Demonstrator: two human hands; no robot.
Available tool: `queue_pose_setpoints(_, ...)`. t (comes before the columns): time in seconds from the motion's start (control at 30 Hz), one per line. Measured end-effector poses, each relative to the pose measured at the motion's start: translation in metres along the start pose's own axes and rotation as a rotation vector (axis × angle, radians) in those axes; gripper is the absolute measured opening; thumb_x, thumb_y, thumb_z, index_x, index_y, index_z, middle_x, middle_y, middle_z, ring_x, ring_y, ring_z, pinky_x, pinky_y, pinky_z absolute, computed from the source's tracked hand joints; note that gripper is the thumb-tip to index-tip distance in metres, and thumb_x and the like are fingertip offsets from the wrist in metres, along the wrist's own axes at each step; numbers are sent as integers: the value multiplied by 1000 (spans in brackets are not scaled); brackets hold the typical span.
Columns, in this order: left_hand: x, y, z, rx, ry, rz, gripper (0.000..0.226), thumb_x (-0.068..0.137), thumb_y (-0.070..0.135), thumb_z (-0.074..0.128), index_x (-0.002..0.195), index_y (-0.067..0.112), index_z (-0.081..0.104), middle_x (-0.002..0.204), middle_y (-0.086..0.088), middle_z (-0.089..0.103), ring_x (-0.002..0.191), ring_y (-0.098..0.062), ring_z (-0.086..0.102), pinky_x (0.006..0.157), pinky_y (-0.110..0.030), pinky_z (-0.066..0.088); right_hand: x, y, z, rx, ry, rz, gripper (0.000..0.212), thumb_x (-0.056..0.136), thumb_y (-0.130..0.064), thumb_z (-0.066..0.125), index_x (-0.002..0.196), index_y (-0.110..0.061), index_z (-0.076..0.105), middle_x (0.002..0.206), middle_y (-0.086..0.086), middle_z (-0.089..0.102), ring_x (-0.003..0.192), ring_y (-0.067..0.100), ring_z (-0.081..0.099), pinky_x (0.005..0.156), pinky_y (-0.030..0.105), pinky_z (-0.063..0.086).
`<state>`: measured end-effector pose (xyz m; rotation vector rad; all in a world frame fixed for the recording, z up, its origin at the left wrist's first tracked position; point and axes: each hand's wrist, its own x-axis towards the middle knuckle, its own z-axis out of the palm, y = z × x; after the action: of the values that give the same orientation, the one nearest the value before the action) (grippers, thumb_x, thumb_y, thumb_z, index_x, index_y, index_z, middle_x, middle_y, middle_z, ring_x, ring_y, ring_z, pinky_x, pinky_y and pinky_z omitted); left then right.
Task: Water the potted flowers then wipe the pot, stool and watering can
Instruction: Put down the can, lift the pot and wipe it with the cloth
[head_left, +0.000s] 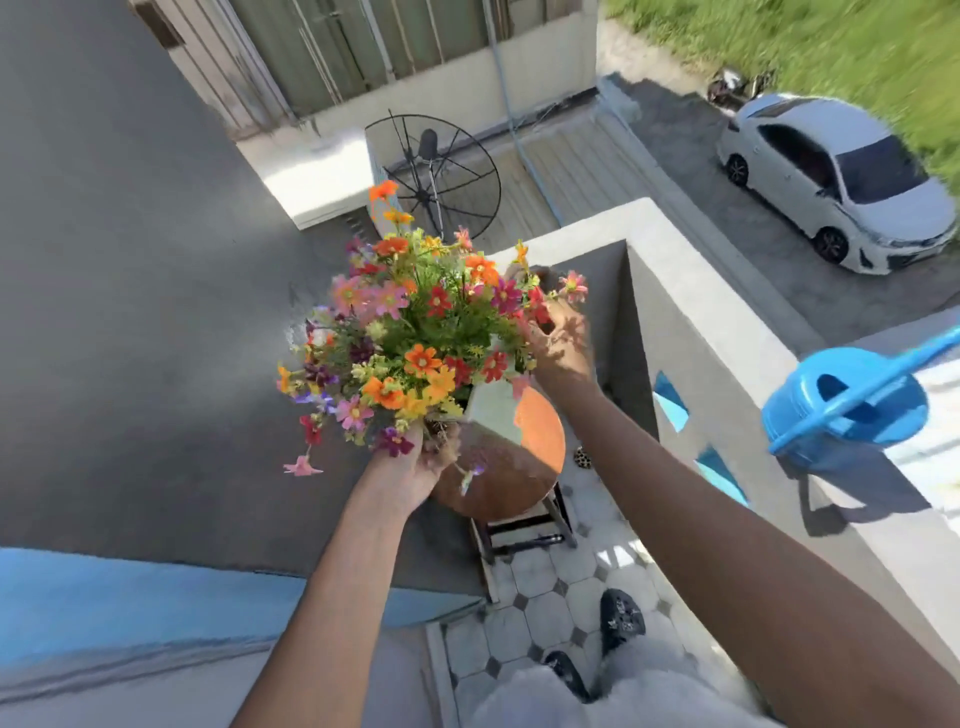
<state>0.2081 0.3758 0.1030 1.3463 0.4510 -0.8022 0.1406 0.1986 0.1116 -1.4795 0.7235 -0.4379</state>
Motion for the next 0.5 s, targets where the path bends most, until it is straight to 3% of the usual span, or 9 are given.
queue_pose_setpoints(0.07,-13,5,2,-17,-50,14,29,105,14,34,87,3,55,61,-10,53,41,-9,45,29,-13,27,-14,-14,15,-33,12,-74,34,97,-1,51,85,-33,51,84,-13,46,73,-7,50,60,0,39)
queue_pose_setpoints(0.13,-22,11,5,-47,-97,27,43,102,12,36,69,1,60,50,-5,51,36,-7,41,33,-12,22,-34,-16,31,-38,73,-228,25,92,-4,59,104,-21,72,90,-4,58,79,-1,54,68,10,41)
queue_pose_setpoints(0.17,-24,16,5,-83,-103,28,46,102,13,36,64,2,60,49,-5,51,35,-7,41,33,-12,23,-47,-10,38,-64,70,-281,26,92,-11,61,115,-17,72,98,0,62,83,2,56,73,16,42)
queue_pose_setpoints(0.27,-30,24,1,-123,-115,77,34,102,12,36,77,5,57,57,-6,57,35,-8,48,33,-13,32,-89,7,46,-108,24,-359,23,94,-22,64,115,-22,73,104,-4,63,97,6,59,82,17,41)
queue_pose_setpoints(0.4,-38,28,-5,-74,-112,74,23,102,8,38,83,8,51,70,-9,48,37,-8,50,27,-15,29,-101,10,44,-73,43,-395,15,93,-18,66,102,-18,77,95,-14,60,90,5,58,77,17,41)
queue_pose_setpoints(0.5,-46,26,-5,-46,-181,38,20,102,13,37,89,8,51,65,-6,50,39,-7,50,32,-11,21,-74,-9,37,-57,87,-400,16,94,-17,64,103,-17,77,95,-6,64,82,3,58,71,21,41)
